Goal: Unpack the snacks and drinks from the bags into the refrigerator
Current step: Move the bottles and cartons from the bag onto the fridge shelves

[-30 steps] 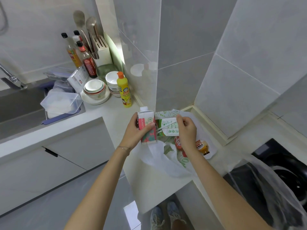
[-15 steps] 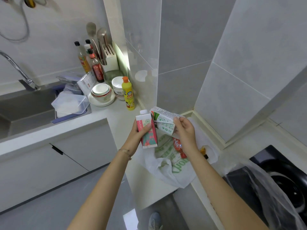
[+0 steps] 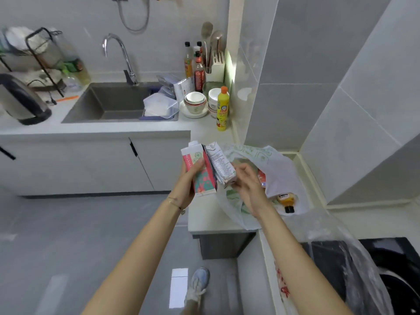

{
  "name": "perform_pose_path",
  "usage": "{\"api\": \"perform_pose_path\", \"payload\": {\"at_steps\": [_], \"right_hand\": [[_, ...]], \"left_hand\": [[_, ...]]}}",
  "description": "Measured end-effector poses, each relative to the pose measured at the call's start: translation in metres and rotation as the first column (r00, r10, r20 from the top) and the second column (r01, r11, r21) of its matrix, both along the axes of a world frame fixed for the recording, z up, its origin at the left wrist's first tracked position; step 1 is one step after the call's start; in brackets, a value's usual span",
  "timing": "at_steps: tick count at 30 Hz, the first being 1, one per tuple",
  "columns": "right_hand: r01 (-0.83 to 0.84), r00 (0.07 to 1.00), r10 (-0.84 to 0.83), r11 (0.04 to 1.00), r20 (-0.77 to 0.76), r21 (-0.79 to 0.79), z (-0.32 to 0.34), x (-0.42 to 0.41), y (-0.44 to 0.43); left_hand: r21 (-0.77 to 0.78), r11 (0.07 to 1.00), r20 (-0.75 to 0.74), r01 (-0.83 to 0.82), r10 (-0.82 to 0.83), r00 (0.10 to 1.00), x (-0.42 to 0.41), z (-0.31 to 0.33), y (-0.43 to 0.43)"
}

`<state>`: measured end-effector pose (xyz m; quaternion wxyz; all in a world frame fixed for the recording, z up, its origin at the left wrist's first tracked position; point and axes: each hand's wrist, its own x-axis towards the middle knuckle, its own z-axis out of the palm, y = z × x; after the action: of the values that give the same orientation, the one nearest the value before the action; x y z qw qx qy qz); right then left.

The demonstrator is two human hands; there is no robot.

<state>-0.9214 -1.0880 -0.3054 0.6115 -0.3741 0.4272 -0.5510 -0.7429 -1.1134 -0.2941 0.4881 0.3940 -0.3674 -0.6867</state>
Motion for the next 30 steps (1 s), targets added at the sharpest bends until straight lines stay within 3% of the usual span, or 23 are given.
{"api": "perform_pose_path", "payload": {"at_steps": [6,12,16,21,25,30], "right_hand": [[-0.378,0.925,0.38,0.917,0.014,0.127,0.004,0.054,0.03],[-0.781,0.622,0.782,0.619,0.025,0.082,0.019,0.146,0.075],[-0.837,0.535,0.841,0.513,0.081,0.191,0.018,0.219,0.12],[-0.845,0.51,0.859,0.494,0.033,0.205,0.017,0.318,0.208],[-0.924,0.345,0.938,0.346,-0.036,0.163,0.021,0.396,0.293],[-0.95,0.279,0.954,0.29,-0.108,0.114,0.032,0.484,0.403]], "left_hand": [[0.055,0.983,0.025,-0.175,0.174,0.984,0.065,0.009,0.086],[0.006,0.922,0.05,-0.388,0.387,0.921,0.144,0.031,0.181],[-0.046,0.849,0.086,-0.527,0.529,0.844,0.202,0.042,0.255],[-0.101,0.733,0.196,-0.673,0.678,0.709,0.273,0.047,0.363],[-0.123,0.587,0.222,-0.8,0.802,0.555,0.336,0.046,0.467],[-0.17,0.378,0.289,-0.91,0.902,0.321,0.412,0.057,0.611]]}}
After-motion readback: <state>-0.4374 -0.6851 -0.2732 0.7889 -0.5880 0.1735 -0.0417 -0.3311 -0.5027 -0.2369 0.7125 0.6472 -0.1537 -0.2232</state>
